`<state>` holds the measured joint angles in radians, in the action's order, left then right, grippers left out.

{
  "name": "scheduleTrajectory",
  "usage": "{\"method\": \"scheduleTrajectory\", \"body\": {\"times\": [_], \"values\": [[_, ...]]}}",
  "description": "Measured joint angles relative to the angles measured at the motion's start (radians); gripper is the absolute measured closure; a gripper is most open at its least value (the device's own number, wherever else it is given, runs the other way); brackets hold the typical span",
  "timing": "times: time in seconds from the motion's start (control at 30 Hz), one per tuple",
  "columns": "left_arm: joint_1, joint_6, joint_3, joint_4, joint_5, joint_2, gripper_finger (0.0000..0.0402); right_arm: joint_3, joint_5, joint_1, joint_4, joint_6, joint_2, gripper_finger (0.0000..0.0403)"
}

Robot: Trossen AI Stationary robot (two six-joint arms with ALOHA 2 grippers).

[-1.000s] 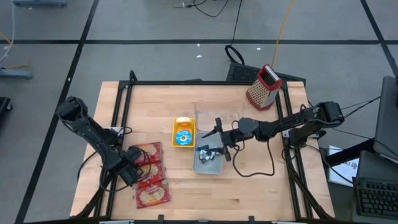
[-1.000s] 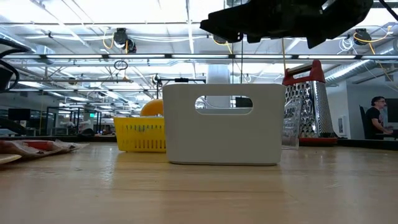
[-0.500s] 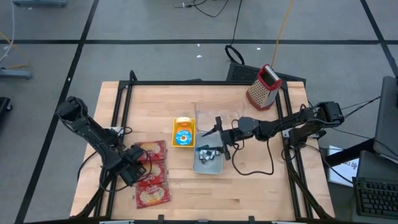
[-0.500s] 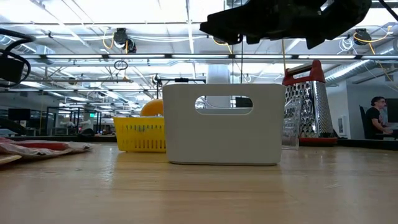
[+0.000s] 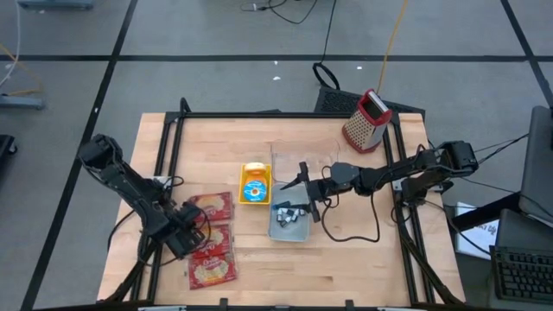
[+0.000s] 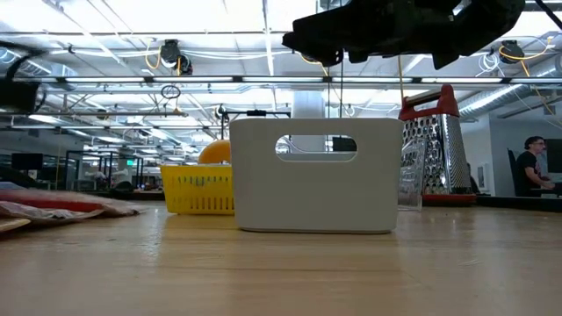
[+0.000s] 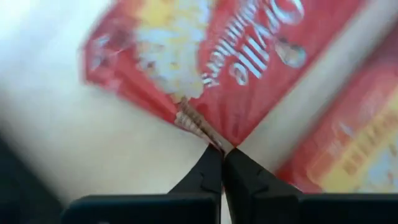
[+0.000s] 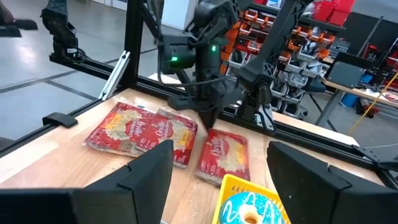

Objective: Pick & Place Food Item
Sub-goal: Put the top red popcorn bag into the transparent bin

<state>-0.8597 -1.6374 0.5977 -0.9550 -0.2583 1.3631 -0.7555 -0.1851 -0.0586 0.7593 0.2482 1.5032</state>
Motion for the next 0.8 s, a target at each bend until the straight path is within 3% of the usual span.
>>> {"method": "scheduleTrajectory", "body": {"times": [0.2,0.37,0.7,0.8], "values": [[0.003,0.017,0.208,-0.243,-0.119,-0.006,0.04,0.0,0.05,0.0,-0.001,0.011,0.0,0.0156],[0.002,0.03,0.372,-0.394,-0.286,-0.007,0.04,0.0,0.085,0.0,-0.003,0.051,0.0,0.0156],[0.007,0.314,0.629,-0.43,-0.718,-0.007,0.0401,-0.007,0.091,-0.024,0.087,0.139,0.062,0.0156],[0.008,0.426,0.68,-0.393,-0.779,-0.008,0.0401,-0.002,0.179,-0.049,0.09,0.238,0.089,0.0156]]}}
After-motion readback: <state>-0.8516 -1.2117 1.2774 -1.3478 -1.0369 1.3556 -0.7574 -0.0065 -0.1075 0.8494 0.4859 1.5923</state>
